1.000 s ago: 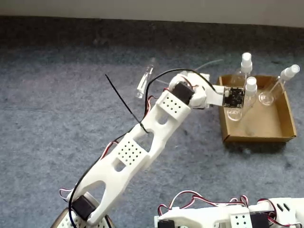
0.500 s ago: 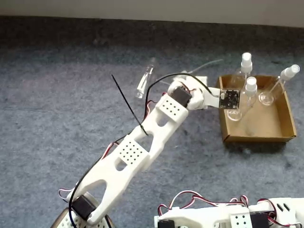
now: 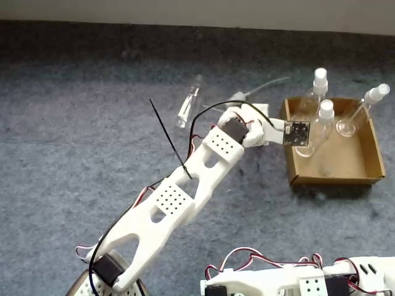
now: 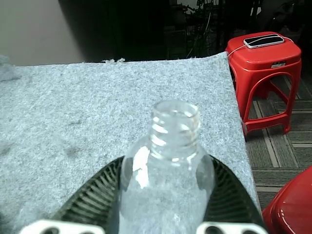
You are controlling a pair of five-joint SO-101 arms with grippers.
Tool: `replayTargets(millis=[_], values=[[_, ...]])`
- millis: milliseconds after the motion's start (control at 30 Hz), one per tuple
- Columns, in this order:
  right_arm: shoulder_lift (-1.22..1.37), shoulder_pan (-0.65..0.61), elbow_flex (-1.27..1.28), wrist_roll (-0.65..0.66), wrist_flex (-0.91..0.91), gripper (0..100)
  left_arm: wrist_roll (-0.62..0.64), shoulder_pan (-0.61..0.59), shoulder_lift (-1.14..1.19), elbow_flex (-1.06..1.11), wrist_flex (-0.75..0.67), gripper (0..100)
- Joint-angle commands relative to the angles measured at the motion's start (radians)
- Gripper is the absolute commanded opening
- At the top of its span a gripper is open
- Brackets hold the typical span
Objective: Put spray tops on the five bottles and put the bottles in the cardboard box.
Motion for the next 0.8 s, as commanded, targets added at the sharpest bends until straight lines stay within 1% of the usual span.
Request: replayTargets(millis=[0, 33, 67, 133, 167, 467, 567, 767], values=[[-0.01, 0.01, 0.151, 0.014, -0.021, 11.3, -0.083, 0.008, -0.001, -0.015, -0.021, 6], [-0.01, 0.01, 0.151, 0.014, -0.021, 11.3, -0.107, 0.01, -0.001, -0.015, -0.021, 1], [-0.01, 0.01, 0.151, 0.014, -0.021, 11.3, -0.124, 0.013, 0.001, -0.015, -0.021, 0], [-0.01, 0.01, 0.151, 0.014, -0.021, 11.3, -0.132, 0.016, 0.001, -0.015, -0.012, 4], [-0.01, 0.01, 0.151, 0.014, -0.021, 11.3, -0.135, 0.019, 0.001, -0.015, 0.014, 5], [-0.01, 0.01, 0.151, 0.014, -0.021, 11.3, -0.137, 0.074, -0.018, -0.044, 0.276, 0], [-0.01, 0.008, 0.151, 0.014, -0.021, 11.3, -0.132, 0.067, -0.07, -0.042, 0.348, 0], [-0.012, 0.001, 0.151, 0.014, -0.025, 11.3, -0.132, 0.081, -0.188, -0.042, 0.58, 0]])
